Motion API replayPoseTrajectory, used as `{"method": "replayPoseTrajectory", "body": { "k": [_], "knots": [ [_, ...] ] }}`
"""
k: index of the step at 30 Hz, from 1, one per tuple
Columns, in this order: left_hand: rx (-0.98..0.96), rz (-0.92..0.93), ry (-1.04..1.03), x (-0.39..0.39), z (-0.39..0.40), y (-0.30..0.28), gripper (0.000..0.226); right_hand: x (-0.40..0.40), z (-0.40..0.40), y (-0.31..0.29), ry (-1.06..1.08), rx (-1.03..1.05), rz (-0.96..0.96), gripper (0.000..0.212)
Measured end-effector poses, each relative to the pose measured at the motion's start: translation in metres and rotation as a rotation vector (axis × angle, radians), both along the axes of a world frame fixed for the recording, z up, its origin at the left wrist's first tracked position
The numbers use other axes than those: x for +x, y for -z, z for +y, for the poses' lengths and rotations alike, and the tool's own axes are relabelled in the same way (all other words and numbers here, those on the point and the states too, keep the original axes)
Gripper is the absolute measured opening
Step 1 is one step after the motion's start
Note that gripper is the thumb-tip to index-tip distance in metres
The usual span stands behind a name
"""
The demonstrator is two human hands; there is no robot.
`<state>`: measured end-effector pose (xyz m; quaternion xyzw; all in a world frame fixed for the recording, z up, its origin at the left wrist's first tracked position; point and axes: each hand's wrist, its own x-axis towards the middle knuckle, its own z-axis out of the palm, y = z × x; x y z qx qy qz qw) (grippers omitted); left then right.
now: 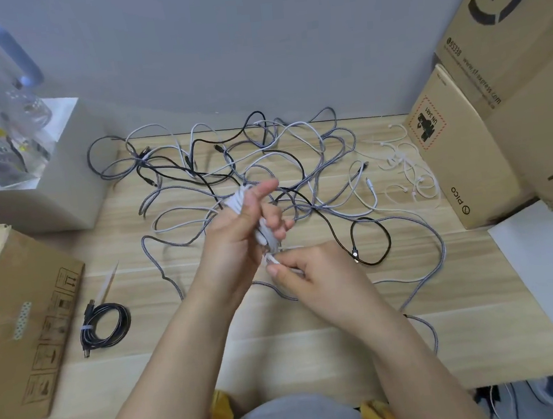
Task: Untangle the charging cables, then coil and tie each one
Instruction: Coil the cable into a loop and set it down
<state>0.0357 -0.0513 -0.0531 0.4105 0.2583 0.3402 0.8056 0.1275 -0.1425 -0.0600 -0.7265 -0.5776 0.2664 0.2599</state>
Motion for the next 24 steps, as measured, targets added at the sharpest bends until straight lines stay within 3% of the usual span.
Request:
{"method": "replayPoseTrajectory", "body": {
  "k": [5, 7, 11, 13, 17, 20, 24],
  "knots": [
    [0.377, 0.376, -0.027, -0.006, 0.001, 0.016, 0.019, 0.0, -0.005, -0.006, -0.006, 0.021, 0.037, 0.032],
    [0.436, 0.493, 0.036, -0.012, 0.003, 0.02, 0.015, 0.005, -0.006, -0.01, 0.04, 0.093, 0.037, 0.023],
    [0.347, 0.541, 0.43, -0.024, 0.0, 0.015, 0.048, 0.016, -0.006, -0.016, 0.207, 0.259, 0.173, 0.009],
    [0.232, 0.436, 0.566, -0.028, -0.001, 0.012, 0.057, 0.021, -0.005, -0.014, 0.264, 0.331, 0.229, 0.004],
    [0.056, 0.081, 0.652, -0.029, 0.004, 0.015, 0.052, 0.025, -0.004, -0.006, 0.295, 0.381, 0.336, 0.006],
    [-0.122, -0.169, 0.708, -0.028, 0.009, 0.016, 0.066, 0.028, -0.002, -0.001, 0.305, 0.302, 0.389, 0.012],
    [-0.399, -0.584, 0.714, -0.027, 0.017, 0.016, 0.08, 0.03, -0.001, 0.015, 0.28, 0.123, 0.302, 0.015]
  ]
}}
